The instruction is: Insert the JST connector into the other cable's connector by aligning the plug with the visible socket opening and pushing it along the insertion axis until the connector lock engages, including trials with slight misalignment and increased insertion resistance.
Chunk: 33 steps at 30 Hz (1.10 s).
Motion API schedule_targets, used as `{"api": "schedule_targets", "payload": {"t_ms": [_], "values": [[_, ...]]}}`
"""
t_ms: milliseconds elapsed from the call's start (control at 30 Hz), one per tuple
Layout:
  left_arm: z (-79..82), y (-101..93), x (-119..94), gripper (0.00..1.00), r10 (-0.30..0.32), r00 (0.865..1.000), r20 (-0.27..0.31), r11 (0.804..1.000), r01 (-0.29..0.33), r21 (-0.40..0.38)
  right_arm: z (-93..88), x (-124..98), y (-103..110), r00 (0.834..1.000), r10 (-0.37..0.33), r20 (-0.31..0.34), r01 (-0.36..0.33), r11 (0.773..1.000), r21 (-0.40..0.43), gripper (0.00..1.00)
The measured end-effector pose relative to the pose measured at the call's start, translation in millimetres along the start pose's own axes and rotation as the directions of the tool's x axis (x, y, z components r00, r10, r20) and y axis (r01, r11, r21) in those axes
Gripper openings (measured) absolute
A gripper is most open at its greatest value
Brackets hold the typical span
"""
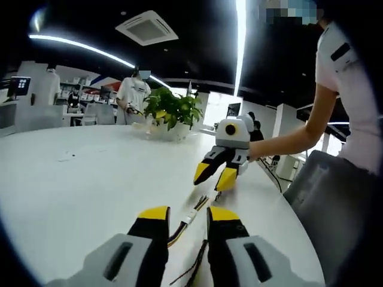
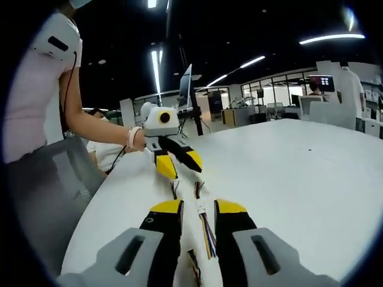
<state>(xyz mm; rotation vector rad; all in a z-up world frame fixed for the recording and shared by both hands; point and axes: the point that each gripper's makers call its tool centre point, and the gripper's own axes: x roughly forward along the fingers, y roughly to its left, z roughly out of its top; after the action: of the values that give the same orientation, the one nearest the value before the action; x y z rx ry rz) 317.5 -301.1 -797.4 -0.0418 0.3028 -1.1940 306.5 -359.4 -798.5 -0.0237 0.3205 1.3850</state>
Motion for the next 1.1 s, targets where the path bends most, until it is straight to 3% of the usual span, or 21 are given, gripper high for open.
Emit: {"api": "schedule_targets", "payload": {"t_ms": [167,267,367,733,900,1100], "values": [[-5.9,-7.1,1,0.2,0.003,1.0,-0.022,1.0,-0.003,0.015,-10.7,-5,15,0.999,0.033,-0.027,-0.033,0.999,0.002,0.16],[-9.5,-4.0,0,0.2,0.027,0.999,-0.018,1.0,-0.027,0.01,-15.3,-6,16,0.998,0.038,-0.042,-0.038,0.999,0.006,0.15],[-13.6,-8.1,1,0.19,0.014,1.0,-0.019,1.0,-0.014,-0.013,-21.2,-7,14,0.998,0.038,-0.055,-0.037,0.999,0.012,0.18],[-30.5,-17.2,6,0.21,-0.005,0.999,-0.052,0.999,0.003,-0.044,-39.6,-12,11,0.993,0.044,-0.108,-0.043,0.999,0.017,0.15],[-32.9,-17.2,10,0.21,-0.008,0.998,-0.055,0.998,0.005,-0.06,-42.9,-13,10,0.994,0.041,-0.104,-0.038,0.999,0.032,0.15],[-37.0,-11.4,11,0.2,0.022,0.997,-0.073,0.999,-0.024,-0.024,-46.2,-14,8,0.995,0.029,-0.097,-0.027,0.999,0.027,0.14]]}}
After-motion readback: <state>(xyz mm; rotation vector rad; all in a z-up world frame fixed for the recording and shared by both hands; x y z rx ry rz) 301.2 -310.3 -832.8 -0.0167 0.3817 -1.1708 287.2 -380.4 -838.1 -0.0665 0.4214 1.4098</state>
